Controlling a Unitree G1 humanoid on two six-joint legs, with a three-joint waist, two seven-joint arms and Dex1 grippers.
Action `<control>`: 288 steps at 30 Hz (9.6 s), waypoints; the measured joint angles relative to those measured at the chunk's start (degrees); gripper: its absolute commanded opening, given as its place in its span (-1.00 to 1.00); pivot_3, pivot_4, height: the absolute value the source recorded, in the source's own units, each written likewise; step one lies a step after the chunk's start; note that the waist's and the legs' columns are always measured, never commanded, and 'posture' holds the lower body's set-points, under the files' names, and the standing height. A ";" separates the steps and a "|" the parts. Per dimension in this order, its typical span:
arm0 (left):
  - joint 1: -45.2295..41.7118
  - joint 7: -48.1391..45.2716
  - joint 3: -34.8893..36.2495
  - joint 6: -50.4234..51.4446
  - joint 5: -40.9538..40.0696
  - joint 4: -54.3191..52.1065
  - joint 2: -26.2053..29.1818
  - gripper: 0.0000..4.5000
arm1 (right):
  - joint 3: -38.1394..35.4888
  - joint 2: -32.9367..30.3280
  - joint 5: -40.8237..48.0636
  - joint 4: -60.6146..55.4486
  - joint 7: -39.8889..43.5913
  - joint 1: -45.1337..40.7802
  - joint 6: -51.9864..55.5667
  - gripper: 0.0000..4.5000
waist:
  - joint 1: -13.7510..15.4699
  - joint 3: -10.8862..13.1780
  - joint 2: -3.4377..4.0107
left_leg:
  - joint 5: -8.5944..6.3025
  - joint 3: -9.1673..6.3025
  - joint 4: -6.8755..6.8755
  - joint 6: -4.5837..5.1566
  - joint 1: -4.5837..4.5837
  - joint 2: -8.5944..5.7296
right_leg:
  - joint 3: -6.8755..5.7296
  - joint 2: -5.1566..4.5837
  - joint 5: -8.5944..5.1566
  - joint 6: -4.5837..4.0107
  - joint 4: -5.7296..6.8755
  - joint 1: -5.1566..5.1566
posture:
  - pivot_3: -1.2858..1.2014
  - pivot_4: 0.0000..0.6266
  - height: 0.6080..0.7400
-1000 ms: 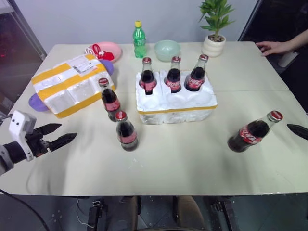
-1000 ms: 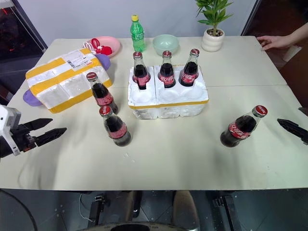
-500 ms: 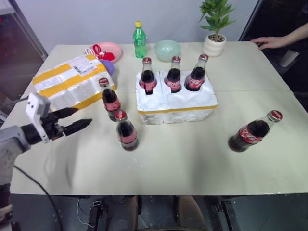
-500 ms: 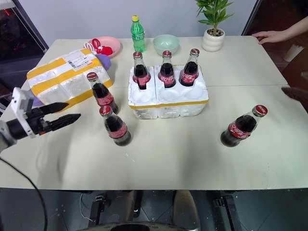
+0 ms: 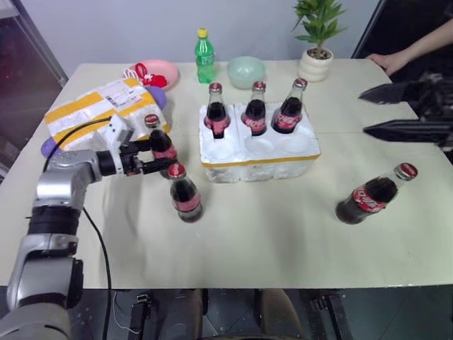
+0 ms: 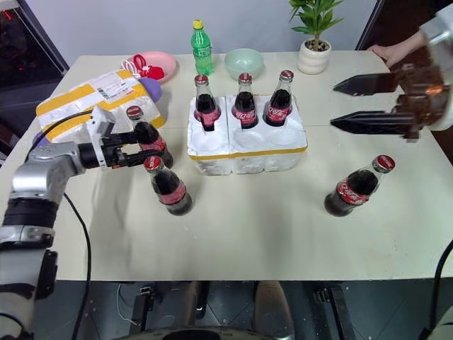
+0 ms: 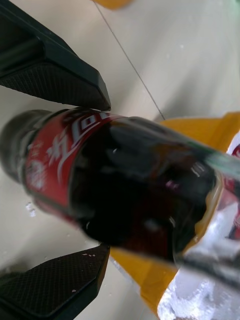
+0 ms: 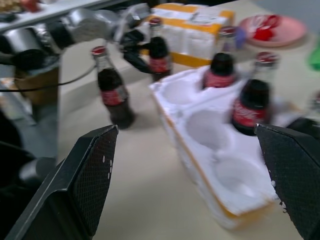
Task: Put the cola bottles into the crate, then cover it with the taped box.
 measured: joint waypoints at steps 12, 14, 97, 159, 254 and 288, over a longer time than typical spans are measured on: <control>-2.59 -3.38 -0.08 -0.53 2.14 5.43 -1.46 0.26 | -4.14 1.51 4.91 -8.37 -7.01 6.04 3.63 1.00 | 0.05 0.06 -0.09 | 0.00 -0.03 0.17 0.00 -0.06 0.00 | 0.00 0.00 0.00 0.00 0.27 -0.09 | 0.03 -0.52 0.98; -4.35 -6.50 -0.18 3.31 1.48 5.36 -0.63 0.26 | -5.17 1.61 5.20 -9.04 -8.07 7.07 3.65 1.00 | 0.00 0.08 -0.13 | 0.00 -0.06 0.30 0.00 -0.25 -0.01 | -0.01 0.01 -0.01 0.00 0.41 -0.25 | 0.03 -0.52 0.98; 29.08 -10.47 20.59 27.36 -11.62 -51.06 14.24 0.99 | -9.38 1.82 8.62 -13.27 -12.99 19.94 -0.45 1.00 | -0.27 0.26 -0.23 | 0.06 -0.16 0.85 -0.05 -0.63 0.09 | 0.08 0.14 0.12 0.02 0.71 -0.50 | 0.03 -0.52 0.98; -14.30 -6.90 -7.91 2.98 0.05 -4.82 -8.71 0.99 | -16.12 4.02 12.29 -19.51 -24.51 25.52 1.96 1.00 | -0.05 0.30 -0.31 | 0.06 -0.16 0.88 -0.04 -0.75 0.06 | 0.05 0.16 0.14 0.03 0.66 -0.55 | 0.03 -0.52 0.98; 11.37 7.34 4.69 16.83 -12.55 -42.66 8.29 1.00 | -2.37 23.61 -0.90 -13.91 -38.96 13.67 -4.22 0.99 | -0.12 0.53 0.04 | 0.00 -0.17 0.56 0.05 -0.28 0.25 | 0.05 0.35 0.02 -0.15 0.54 -0.22 | 0.03 -0.52 0.98; -8.33 55.54 -13.80 -35.09 50.29 42.95 12.73 0.75 | -32.54 3.91 28.15 -31.15 -28.91 31.68 10.75 1.00 | 0.30 0.41 -0.24 | -0.01 -0.02 0.63 0.04 -0.16 0.41 | -0.01 0.43 -0.02 -0.27 0.63 -0.12 | 0.03 -0.52 0.98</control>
